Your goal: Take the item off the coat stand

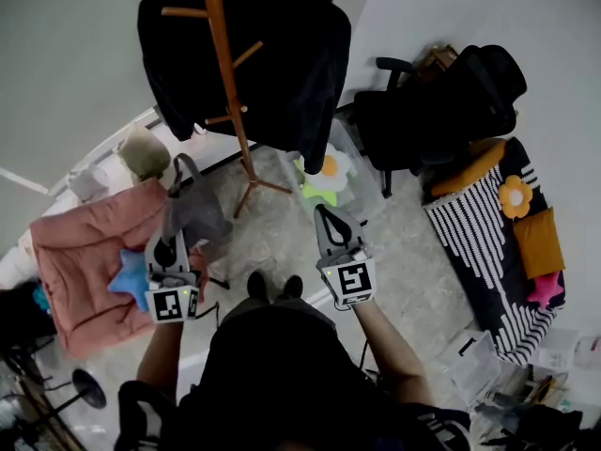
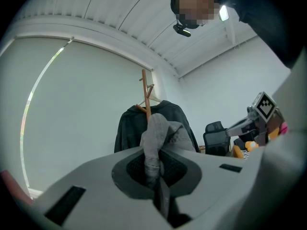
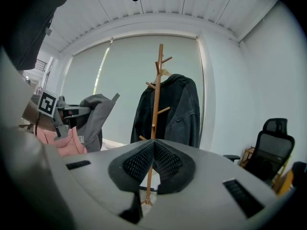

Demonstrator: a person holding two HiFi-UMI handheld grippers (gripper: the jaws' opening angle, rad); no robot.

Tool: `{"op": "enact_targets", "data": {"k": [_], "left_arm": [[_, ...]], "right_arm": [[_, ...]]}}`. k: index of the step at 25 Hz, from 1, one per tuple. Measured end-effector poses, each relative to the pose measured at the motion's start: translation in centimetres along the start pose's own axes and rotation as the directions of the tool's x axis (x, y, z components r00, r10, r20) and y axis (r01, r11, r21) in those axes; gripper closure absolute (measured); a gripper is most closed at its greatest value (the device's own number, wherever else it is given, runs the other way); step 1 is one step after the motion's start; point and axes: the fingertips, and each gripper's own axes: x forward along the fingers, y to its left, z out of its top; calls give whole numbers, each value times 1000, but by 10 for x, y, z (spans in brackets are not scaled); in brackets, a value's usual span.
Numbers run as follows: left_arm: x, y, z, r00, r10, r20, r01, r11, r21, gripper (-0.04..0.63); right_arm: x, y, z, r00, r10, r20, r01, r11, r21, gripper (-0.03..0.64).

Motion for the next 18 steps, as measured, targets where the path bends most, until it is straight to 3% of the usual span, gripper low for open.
{"op": "enact_targets", "data": {"k": [5,10,18], "left_arm": [[-4,-5,-4,1000,-7,-8,8,1000,29,561],[-2,-10,-4,1000,1,-15,-1,1000,-12,561],[-1,-10,-5,1000,1,-16,-1,1000,-14,561]], "right_arm": [[-1,-3,-8,1000,-7,-21,7,1000,13,598],[0,-2,-9,999,-4,-33,5,1000,7,598],[3,1,-6,999,-6,-33,5,1000,-21,600]]}}
